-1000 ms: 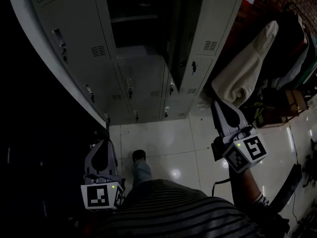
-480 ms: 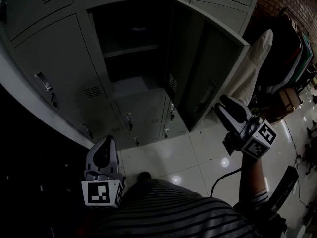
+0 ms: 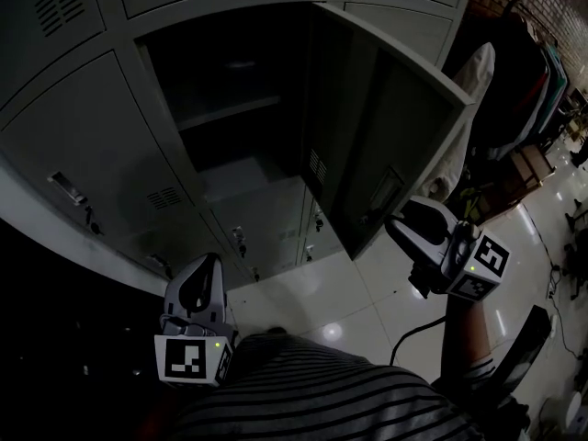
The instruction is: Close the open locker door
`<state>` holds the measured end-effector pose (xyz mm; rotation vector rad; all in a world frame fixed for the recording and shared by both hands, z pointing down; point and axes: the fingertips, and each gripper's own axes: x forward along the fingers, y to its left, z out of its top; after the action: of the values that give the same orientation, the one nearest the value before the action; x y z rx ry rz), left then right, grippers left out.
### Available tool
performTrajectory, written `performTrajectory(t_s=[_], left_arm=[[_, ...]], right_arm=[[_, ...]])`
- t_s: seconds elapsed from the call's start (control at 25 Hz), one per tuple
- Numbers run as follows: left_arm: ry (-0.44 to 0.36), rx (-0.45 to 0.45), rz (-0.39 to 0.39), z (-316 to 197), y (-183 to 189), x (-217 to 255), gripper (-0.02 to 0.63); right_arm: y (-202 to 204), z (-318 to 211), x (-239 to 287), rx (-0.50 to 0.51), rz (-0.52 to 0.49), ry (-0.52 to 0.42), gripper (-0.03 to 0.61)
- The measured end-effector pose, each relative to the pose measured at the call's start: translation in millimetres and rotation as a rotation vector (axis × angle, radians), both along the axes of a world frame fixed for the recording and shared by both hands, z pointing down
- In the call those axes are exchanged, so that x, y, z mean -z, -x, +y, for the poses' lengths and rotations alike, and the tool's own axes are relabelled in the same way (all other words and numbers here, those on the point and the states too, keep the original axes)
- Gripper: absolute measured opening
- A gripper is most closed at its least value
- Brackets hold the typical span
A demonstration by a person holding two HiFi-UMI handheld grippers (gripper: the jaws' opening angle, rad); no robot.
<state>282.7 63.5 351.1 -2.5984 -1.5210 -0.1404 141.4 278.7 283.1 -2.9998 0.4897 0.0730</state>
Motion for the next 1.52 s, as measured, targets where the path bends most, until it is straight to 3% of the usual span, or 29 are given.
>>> performTrajectory(t_s=[0.28, 0.76, 0.92, 1.08, 1.52], left_arm=[[0.019, 0.031, 0.004, -14, -12, 4, 0.004], [0.028, 0.189, -0.006, -83, -57, 0, 0.003], [0.033, 0.236, -0.012, -104, -73, -2, 0.003], [0.042, 0.268, -0.01, -121, -89, -4, 0.003], [0.036, 0.364, -0.011, -154, -129, -6, 0.003]], right_arm=[[-31, -64, 0, 0.018, -0.02, 0.116, 0.123], [-131, -143, -6, -0.138, -0.038, 0.119, 0.103], [-168, -152, -10, -0.158, -0.056, 0.102, 0.1], [-209, -147, -15, -0.157, -0.062, 0.096, 0.043], [-309, -139, -18, -0.137, -0.11, 0.142, 0.049]])
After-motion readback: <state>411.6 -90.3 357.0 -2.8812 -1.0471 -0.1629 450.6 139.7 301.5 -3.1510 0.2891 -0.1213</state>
